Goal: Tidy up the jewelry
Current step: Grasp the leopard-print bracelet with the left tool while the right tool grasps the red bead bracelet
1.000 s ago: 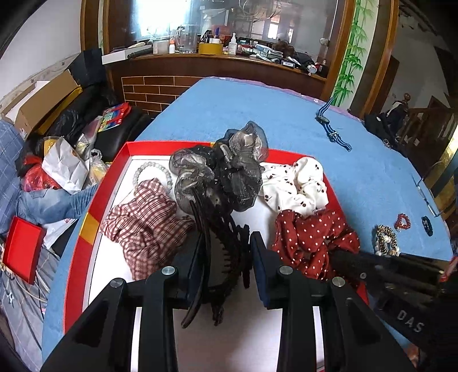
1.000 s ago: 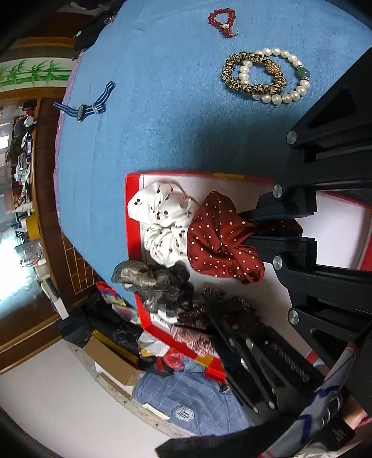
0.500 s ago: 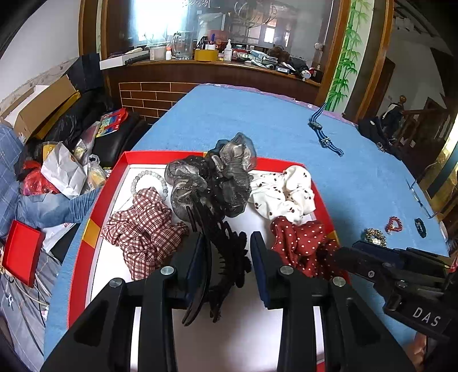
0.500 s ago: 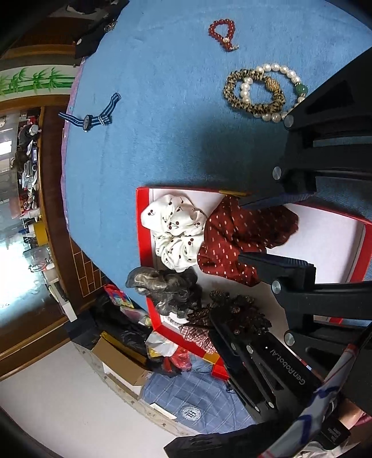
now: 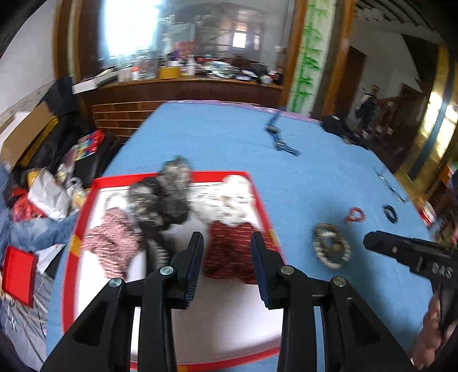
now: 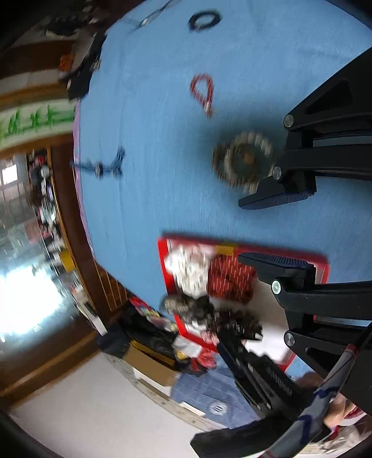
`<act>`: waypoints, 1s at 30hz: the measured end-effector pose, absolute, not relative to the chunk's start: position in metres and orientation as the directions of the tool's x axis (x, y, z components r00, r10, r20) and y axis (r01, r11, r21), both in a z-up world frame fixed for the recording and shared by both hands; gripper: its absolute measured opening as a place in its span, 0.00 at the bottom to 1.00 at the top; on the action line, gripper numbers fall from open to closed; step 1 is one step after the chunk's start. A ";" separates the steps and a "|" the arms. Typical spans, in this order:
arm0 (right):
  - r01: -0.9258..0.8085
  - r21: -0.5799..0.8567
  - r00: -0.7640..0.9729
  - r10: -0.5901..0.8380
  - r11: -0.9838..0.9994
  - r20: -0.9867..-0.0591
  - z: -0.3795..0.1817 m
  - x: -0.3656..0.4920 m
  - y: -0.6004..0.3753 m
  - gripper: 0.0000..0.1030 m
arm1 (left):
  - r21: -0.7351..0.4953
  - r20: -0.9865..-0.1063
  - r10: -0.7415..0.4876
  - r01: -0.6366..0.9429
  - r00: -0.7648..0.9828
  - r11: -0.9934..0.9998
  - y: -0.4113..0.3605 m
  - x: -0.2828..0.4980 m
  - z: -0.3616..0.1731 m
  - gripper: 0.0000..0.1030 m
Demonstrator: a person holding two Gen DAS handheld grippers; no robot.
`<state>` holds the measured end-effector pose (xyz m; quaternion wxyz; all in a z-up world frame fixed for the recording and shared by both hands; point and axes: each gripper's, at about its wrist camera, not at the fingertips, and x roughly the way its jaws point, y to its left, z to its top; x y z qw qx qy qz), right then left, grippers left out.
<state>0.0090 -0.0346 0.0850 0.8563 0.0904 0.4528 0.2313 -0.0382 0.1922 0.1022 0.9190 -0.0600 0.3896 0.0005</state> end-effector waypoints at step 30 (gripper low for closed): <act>-0.066 0.477 0.541 0.433 0.876 -0.721 0.053 -0.008 -0.189 0.32 | -0.089 -0.930 -0.123 0.111 0.346 0.990 0.061 0.105 0.018 0.17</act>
